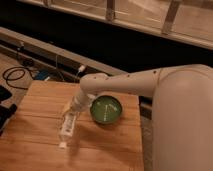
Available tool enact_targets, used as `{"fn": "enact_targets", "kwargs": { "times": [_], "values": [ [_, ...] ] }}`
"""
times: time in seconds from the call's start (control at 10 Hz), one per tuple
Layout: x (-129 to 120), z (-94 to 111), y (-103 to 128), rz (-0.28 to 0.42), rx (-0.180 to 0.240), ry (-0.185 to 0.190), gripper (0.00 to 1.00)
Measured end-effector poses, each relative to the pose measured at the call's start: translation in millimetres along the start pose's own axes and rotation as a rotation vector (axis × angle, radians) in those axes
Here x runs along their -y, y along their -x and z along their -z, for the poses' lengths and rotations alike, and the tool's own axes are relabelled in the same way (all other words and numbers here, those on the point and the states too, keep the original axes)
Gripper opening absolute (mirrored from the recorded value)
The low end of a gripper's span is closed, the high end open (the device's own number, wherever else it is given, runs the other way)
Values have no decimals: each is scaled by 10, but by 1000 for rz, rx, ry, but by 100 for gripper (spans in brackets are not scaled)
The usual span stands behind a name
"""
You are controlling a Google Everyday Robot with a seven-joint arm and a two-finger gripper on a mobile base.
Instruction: Place the bottle in the ceramic bowl
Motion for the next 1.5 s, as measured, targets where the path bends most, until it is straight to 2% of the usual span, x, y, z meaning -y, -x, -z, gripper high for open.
{"fn": "enact_targets", "kwargs": {
  "times": [0.2,0.3,0.4,0.7,1.0,1.2,1.3,1.4,1.5],
  "values": [
    [263,239,231,-46,80,125,0],
    [322,304,293,-56,104,156,0],
    [384,361,336,-65,123,178,0],
    [361,361,341,-66,129,181,0],
    [384,582,499,-93,242,172,0],
    [435,713,607,-104,285,163,0],
    [461,766,676,-103,307,133,0],
    [489,818,732,-113,332,73,0],
    [587,877,806,-133,361,-22,0]
  ]
}}
